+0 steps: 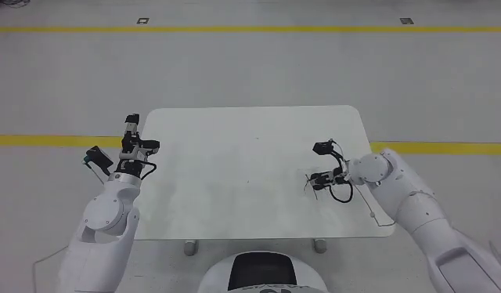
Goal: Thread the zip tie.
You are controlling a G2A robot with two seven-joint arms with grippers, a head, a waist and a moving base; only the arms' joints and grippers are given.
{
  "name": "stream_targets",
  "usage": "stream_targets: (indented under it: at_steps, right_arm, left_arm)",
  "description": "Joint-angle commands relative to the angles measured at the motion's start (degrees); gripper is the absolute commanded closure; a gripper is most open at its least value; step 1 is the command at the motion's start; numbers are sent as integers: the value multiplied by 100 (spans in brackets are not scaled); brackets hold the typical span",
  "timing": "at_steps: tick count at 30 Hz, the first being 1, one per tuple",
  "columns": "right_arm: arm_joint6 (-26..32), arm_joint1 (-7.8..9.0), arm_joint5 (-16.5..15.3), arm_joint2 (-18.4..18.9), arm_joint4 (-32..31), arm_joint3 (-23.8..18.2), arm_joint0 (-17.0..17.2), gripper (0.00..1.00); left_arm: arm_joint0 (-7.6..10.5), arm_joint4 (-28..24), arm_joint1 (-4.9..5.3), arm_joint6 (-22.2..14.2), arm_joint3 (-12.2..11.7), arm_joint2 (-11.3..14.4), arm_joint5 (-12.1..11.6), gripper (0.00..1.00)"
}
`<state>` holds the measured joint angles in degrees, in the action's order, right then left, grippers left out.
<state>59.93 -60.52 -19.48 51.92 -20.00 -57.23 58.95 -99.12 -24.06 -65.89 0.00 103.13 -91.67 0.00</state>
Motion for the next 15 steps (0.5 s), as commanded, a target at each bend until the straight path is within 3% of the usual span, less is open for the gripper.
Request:
stream_targets:
  at_steps: [1,9,15]
  right_arm:
    - [-11,-7,0,-47,27,47,-38,100]
    - [-25,-29,0,-228,121,238,-202,100]
    - [-63,15,0,-239,213,131,-229,100]
  left_arm:
    - [0,0,0,0,0,0,0,0]
    - [0,0,0,0,0,0,0,0]
    - [0,0,0,0,0,0,0,0]
